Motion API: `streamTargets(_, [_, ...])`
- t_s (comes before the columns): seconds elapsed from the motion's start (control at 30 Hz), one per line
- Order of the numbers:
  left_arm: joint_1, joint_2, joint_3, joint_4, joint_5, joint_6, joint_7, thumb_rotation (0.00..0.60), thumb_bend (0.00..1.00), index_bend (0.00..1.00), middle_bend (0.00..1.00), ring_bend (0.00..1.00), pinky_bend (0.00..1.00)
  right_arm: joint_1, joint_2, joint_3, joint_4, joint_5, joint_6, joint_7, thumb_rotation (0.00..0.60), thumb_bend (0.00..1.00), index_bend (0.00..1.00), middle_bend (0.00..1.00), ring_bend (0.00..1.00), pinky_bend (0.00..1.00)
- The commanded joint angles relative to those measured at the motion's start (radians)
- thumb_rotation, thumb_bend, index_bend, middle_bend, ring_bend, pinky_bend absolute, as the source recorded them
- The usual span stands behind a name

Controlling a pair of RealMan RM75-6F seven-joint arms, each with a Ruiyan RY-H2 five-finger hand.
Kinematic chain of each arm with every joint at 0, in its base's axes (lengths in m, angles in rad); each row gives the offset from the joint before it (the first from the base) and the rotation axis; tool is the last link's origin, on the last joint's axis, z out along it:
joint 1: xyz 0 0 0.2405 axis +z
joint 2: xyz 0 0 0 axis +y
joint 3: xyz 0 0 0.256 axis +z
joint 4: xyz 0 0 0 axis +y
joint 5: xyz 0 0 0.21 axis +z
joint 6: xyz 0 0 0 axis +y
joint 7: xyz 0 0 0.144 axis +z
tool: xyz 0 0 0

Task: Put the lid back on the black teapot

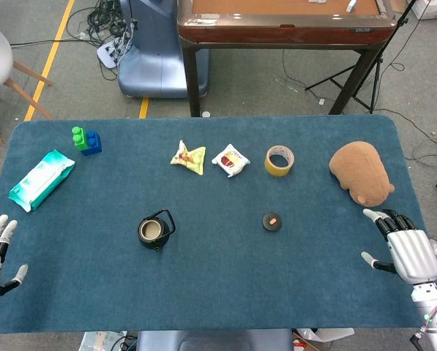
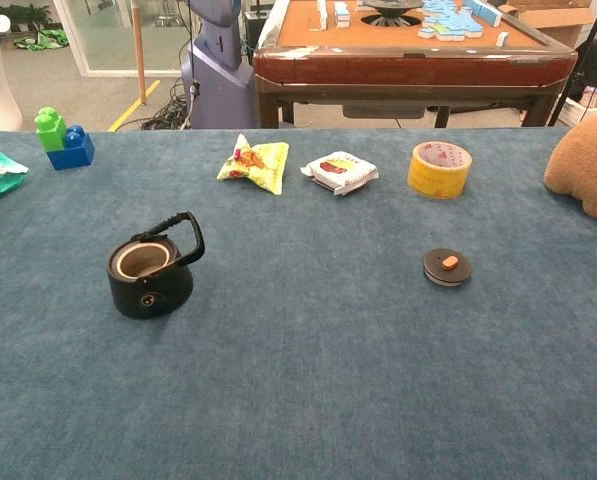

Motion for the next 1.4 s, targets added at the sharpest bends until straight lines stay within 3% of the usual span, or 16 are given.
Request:
streamTargets(0.03, [-0.005,0.001,-0.002,-0.001,-0.002,-0.008,0.003,0.6,0.27,0.0,0.0,0.04,0.07,0.006,-0.003,0.003,0.004,0.006,-0.008,-0.002,0.6,0.15,0.19,0.27,0.16,0.23])
streamTargets(0.77, [-0.046,0.054,0.001,-0.01,0.046,-0.056,-0.06,0.6,0.27,0.0,0.02,0.06,0.07,-0.002,0.019,0.026,-0.015,0.004,0.045,-0.02,0.6,0.15,0.2,0.27,0.16,0.23])
streamTargets(1.03, [-0.149,0.107,-0.019,-0.012,0.085,-0.171,-0.139,0.6,0.27,0.0,0.07,0.11,0.08,0.006,0.034,0.047,-0.04,0.018,0.052,-0.047,0.6,0.15,0.2,0.27,0.16,0.23])
streamTargets(1.4, [-0.356,0.141,-0.057,-0.016,0.126,-0.398,-0.147,0.6,0.27,0.0,0.15,0.16,0.1,0.016,0.031,0.046,-0.058,0.023,0.034,-0.076,0.6,0.15,0.2,0.26,0.16,0.23])
